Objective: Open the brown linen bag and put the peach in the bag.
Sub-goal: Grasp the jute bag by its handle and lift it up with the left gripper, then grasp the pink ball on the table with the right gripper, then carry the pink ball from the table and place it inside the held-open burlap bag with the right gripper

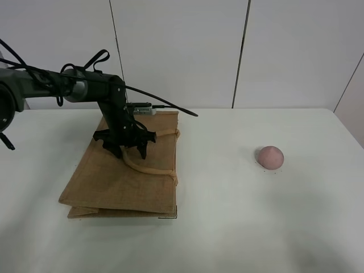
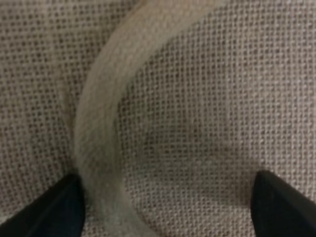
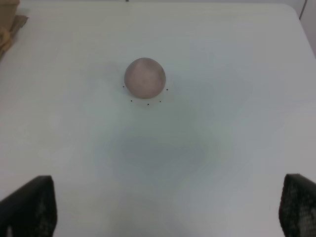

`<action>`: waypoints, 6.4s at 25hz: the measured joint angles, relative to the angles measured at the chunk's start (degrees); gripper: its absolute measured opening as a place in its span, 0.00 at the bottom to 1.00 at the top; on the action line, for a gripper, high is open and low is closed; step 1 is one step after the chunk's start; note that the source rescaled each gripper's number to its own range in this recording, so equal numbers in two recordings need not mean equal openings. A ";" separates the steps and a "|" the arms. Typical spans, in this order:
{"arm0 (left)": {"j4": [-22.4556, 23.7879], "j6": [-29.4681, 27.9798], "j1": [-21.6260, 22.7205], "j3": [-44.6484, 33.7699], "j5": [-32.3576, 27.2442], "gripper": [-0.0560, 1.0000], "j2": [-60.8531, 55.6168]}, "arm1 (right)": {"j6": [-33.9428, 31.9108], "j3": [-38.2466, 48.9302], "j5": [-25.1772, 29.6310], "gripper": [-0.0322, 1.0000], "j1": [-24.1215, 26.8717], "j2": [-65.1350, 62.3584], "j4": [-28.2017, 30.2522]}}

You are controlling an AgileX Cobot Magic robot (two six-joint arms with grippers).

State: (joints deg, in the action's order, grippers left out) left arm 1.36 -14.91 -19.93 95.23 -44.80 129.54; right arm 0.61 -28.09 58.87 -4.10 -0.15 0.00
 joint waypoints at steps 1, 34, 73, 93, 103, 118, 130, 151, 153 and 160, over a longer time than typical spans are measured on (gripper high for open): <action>0.00 0.00 0.00 0.00 0.15 0.98 0.37 | 0.00 0.00 0.00 1.00 0.00 0.00 0.00; 4.50 3.74 0.27 27.97 -22.29 0.05 -9.76 | 0.00 0.00 0.00 1.00 0.00 0.00 0.00; -3.60 11.83 0.27 34.21 -22.36 0.05 -20.31 | -0.27 -19.95 -9.03 1.00 0.00 59.40 -1.03; -3.64 11.93 0.27 34.21 -22.36 0.05 -20.31 | 2.66 -62.40 -6.04 1.00 -0.92 122.56 -2.29; -3.64 11.93 0.27 34.21 -22.36 0.05 -20.31 | 4.33 -62.59 -7.24 1.00 -0.92 127.17 -4.04; -3.64 11.95 0.27 34.21 -22.36 0.05 -20.31 | 4.78 -63.80 -6.74 0.03 -0.92 126.91 -4.72; -3.64 11.95 0.27 34.21 -22.36 0.05 -20.31 | 11.40 -82.34 1.32 0.03 -9.10 117.65 -19.25; -2.84 11.95 0.27 34.21 -22.36 0.05 -22.28 | 26.74 -83.02 -20.71 0.03 -25.39 132.04 -42.18; -2.84 11.95 0.27 34.21 -22.36 0.05 -22.28 | 28.48 -83.02 -21.40 0.03 -26.00 132.81 -42.98; -2.84 11.95 0.27 34.21 -22.36 0.05 -22.28 | 31.21 -83.02 -23.84 0.22 -27.41 134.26 -42.53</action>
State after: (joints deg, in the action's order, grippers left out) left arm -1.49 -2.96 -19.66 129.44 -67.16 107.26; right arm 31.82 -111.11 35.03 -31.51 134.12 -42.53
